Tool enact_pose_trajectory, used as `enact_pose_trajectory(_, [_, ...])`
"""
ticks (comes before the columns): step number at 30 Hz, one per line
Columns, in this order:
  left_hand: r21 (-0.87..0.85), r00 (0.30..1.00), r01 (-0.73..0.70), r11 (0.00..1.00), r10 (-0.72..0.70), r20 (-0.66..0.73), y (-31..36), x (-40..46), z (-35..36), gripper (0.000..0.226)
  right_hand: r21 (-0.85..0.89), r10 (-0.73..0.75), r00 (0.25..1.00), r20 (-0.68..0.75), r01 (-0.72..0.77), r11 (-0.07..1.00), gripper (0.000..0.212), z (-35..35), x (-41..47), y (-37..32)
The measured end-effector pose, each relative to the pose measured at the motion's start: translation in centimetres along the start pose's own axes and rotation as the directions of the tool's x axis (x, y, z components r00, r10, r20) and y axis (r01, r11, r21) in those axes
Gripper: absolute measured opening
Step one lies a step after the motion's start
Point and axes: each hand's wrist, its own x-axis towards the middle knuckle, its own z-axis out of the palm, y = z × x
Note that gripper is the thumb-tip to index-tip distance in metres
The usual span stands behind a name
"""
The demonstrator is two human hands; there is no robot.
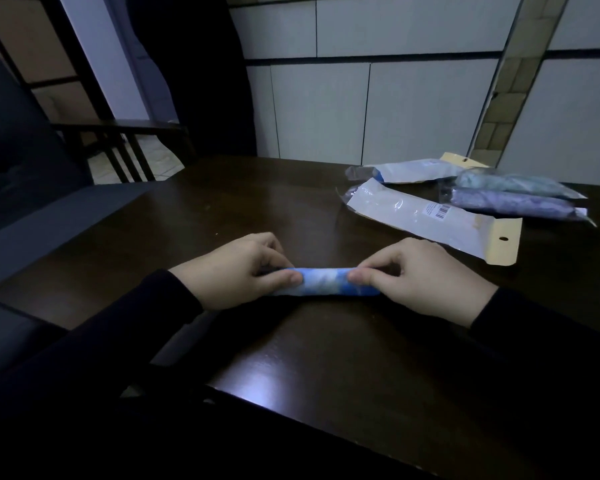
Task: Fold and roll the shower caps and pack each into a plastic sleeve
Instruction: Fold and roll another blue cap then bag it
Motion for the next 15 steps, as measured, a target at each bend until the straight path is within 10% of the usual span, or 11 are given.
enact_pose_trajectory(10, [0.229, 0.962, -0.151, 0.962, 0.197, -0.191, 1.2, 0.7, 1.4, 0.019, -0.202, -0.074, 0.959, -0.274, 0.018, 0.979, 0.018, 1.5, 0.0, 0.2])
enact_pose_trajectory(15, [0.240, 0.966, -0.113, 0.964, 0.163, -0.202, 1.1, 0.4, 2.2, 0.039, -0.296, -0.255, 0.956, -0.141, 0.205, 0.933, 0.039, 0.5, -0.2, 0.3])
